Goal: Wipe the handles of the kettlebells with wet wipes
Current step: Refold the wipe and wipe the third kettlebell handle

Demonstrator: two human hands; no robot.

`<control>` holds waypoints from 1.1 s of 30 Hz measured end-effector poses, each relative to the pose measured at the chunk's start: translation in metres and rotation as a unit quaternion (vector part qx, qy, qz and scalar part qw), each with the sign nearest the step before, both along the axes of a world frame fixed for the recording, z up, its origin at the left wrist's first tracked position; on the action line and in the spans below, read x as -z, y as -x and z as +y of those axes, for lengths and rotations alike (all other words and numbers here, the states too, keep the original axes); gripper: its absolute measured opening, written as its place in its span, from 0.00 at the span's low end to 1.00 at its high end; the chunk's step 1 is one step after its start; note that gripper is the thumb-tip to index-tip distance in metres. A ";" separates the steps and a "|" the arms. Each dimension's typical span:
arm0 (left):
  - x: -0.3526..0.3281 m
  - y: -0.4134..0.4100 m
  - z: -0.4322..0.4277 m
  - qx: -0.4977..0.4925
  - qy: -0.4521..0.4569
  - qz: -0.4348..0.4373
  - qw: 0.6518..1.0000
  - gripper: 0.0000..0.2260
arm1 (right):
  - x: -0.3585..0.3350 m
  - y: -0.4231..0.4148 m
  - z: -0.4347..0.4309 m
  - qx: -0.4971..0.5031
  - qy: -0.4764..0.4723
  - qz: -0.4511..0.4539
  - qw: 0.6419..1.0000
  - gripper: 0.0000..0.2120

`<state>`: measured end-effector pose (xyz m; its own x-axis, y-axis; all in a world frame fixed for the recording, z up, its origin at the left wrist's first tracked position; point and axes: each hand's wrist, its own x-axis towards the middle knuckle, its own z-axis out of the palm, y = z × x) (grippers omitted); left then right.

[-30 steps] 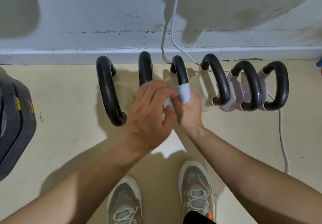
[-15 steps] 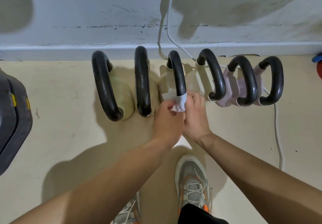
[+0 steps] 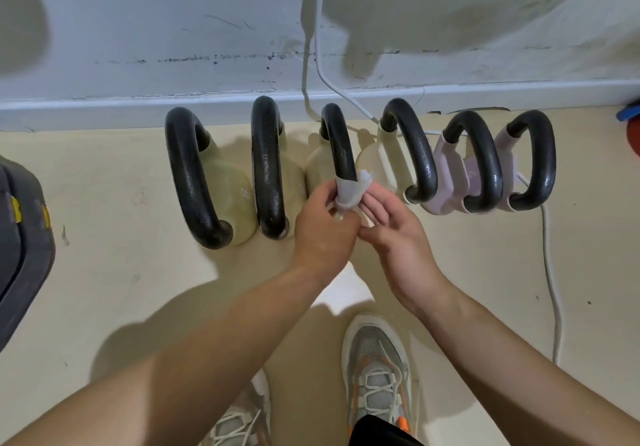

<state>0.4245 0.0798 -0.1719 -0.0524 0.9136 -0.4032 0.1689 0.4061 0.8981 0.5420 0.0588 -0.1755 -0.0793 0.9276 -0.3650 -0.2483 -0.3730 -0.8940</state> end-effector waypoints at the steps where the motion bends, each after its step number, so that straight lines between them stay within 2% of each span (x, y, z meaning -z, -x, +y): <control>1: 0.003 0.002 0.002 0.006 -0.001 0.011 1.000 0.18 | 0.002 -0.002 0.006 0.009 0.019 0.021 1.000 0.32; 2: 0.006 0.005 0.001 0.015 -0.005 0.026 1.000 0.18 | 0.004 -0.003 0.011 0.004 0.025 0.005 1.000 0.32; 4: 0.014 0.010 -0.004 0.026 -0.021 0.058 0.998 0.18 | 0.007 -0.005 0.015 -0.036 0.005 -0.110 0.993 0.32; 7: 0.016 0.010 -0.009 -0.004 -0.031 0.070 0.997 0.18 | 0.011 -0.004 0.011 -0.123 -0.039 -0.292 0.948 0.35; 9: 0.009 0.001 -0.014 -0.028 -0.018 0.060 0.998 0.18 | 0.014 -0.003 0.007 -0.163 -0.061 -0.346 0.922 0.35; 11: 0.002 -0.008 -0.024 -0.020 -0.009 0.050 0.998 0.23 | 0.013 -0.001 0.002 -0.181 -0.066 -0.352 0.916 0.35; 14: -0.001 -0.015 -0.040 -0.001 0.002 0.021 1.000 0.27 | 0.005 0.004 -0.006 -0.162 -0.012 -0.300 0.940 0.40; 16: -0.005 -0.014 -0.041 -0.010 0.004 -0.011 1.000 0.25 | 0.002 0.003 -0.012 -0.112 0.029 -0.187 0.975 0.41; 18: -0.008 -0.012 -0.032 -0.024 0.019 -0.037 0.999 0.22 | -0.005 -0.001 -0.014 -0.069 0.034 -0.089 0.993 0.39; 20: -0.010 -0.008 -0.018 -0.036 0.037 -0.061 0.997 0.19 | -0.013 -0.003 -0.013 -0.029 0.035 -0.022 0.999 0.36; 23: -0.013 -0.003 0.005 -0.054 0.042 -0.113 0.991 0.21 | -0.016 -0.004 -0.004 0.040 0.054 0.074 0.995 0.29; 26: -0.007 0.001 0.009 -0.051 0.052 -0.127 0.989 0.18 | -0.011 -0.006 0.007 0.057 0.059 0.091 0.992 0.25; 28: 0.006 0.004 -0.002 -0.028 0.039 -0.059 0.997 0.17 | -0.003 -0.007 0.009 0.013 0.046 0.027 0.999 0.26; 30: 0.014 0.006 -0.015 0.008 0.004 0.018 1.000 0.20 | 0.006 -0.005 0.008 -0.048 0.011 -0.095 0.994 0.26; 33: 0.013 0.006 -0.021 0.024 -0.023 0.061 0.998 0.25 | 0.015 -0.002 0.009 -0.129 -0.088 -0.282 0.947 0.20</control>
<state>0.4183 0.0587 -0.1854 -0.0553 0.9337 -0.3536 0.2964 0.3536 0.8872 0.5443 0.0676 -0.1906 -0.1499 0.9543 -0.2586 0.3662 -0.1894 -0.9110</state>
